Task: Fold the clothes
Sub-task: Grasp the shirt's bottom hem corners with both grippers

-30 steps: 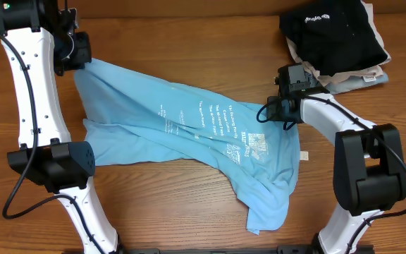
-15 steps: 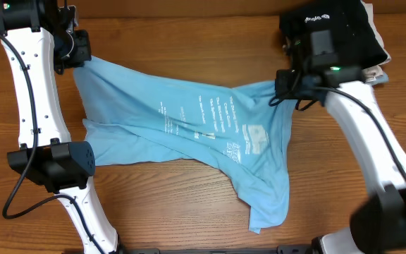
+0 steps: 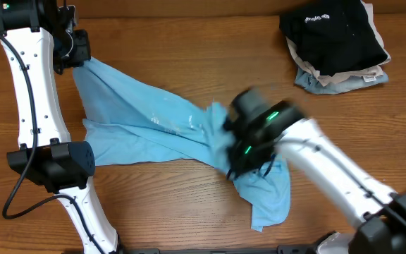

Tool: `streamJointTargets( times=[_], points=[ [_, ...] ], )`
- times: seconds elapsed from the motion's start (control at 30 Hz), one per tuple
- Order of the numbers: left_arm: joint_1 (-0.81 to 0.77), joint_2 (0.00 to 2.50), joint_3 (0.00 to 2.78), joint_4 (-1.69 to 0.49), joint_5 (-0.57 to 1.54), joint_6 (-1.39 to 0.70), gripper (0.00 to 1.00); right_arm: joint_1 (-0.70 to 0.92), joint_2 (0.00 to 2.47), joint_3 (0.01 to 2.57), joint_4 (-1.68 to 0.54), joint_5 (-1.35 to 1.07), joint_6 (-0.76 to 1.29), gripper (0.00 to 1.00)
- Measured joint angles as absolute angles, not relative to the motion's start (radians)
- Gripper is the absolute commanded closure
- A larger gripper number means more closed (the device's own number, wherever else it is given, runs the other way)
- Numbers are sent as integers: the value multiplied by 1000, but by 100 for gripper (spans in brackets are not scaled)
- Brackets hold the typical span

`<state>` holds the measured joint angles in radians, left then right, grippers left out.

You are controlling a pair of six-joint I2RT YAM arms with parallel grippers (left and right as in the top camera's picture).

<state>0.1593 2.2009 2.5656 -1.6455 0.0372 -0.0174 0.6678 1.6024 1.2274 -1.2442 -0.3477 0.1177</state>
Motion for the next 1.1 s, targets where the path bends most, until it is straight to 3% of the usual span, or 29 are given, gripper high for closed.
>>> streamJointTargets(
  times=[0.07, 0.17, 0.33, 0.57, 1.1],
  points=[
    [159, 2201, 2566, -1643, 37, -17, 96, 728, 1605, 1211, -1242, -363, 140, 74],
    [160, 2201, 2565, -1637, 37, -17, 96, 731, 1605, 1225, -1238, -369, 168, 53],
    [159, 2201, 2554, -1633, 37, -17, 96, 640, 1605, 1323, -1219, -328, 194, 38],
    [160, 2201, 2500, -1602, 37, -18, 96, 485, 1607, 1353, -1035, -267, 195, 37],
    [160, 2201, 2414, -1554, 37, -18, 96, 584, 1957, 1349, -617, -36, 209, 37]
  ],
)
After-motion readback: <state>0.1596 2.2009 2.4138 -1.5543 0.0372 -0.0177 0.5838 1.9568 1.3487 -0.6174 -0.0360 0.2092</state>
